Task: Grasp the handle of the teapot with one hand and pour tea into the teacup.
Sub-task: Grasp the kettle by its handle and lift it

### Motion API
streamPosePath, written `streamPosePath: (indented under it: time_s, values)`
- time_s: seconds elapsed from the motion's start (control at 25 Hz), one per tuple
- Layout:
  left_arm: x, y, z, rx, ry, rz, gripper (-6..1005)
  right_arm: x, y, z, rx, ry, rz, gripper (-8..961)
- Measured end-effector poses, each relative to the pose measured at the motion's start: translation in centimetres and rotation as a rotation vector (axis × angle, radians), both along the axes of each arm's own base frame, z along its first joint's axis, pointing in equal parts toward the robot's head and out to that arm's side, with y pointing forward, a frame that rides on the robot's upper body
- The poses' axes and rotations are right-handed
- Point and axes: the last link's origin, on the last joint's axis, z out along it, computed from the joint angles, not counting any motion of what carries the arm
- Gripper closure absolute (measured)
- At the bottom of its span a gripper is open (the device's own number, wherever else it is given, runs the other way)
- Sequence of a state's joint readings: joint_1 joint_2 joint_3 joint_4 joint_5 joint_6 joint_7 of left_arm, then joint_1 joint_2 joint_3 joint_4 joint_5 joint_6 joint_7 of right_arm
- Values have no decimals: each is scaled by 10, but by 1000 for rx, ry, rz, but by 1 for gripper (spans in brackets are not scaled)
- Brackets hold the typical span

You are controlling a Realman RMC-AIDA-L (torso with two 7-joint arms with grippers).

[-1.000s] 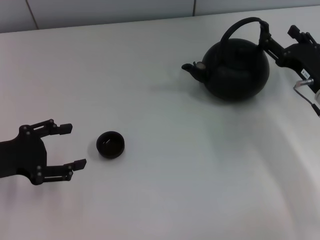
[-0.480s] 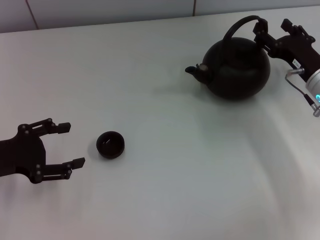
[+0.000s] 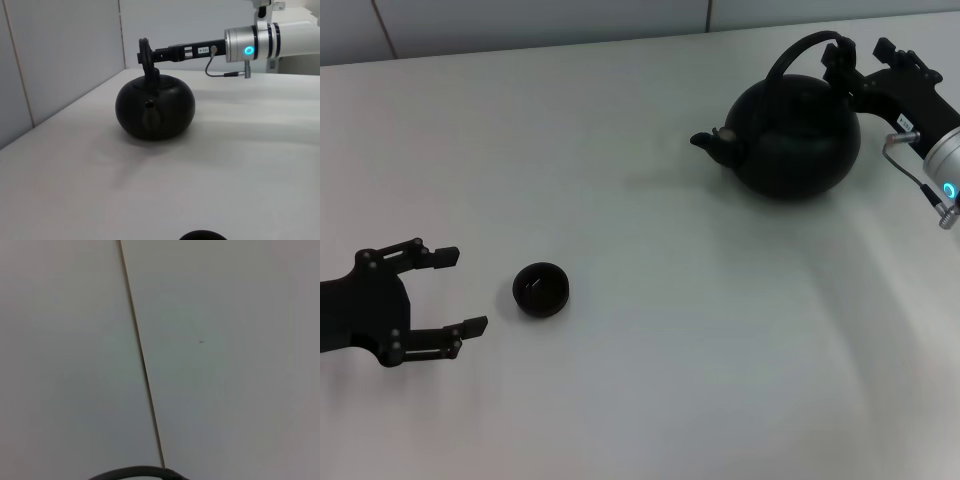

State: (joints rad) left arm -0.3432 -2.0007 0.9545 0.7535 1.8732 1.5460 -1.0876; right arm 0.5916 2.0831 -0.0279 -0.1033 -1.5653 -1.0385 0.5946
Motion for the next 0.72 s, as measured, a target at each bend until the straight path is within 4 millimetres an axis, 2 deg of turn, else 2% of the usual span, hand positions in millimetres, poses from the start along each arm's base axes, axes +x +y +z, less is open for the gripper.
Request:
streamPosePath:
  time_s: [0.36, 0.44, 0.68, 0.72]
  values:
    - [-1, 1, 3, 16, -4, 7, 133, 3, -2, -1, -1, 0, -14, 288]
    - [-1, 1, 3, 16, -4, 7, 133, 3, -2, -1, -1, 0, -11, 487]
    - [-3, -1, 3, 18, -3, 8, 133, 1, -2, -1, -1, 0, -5, 740]
    - [-3, -1, 3, 18, -3, 8, 133, 1, -2, -1, -3, -4, -3, 747]
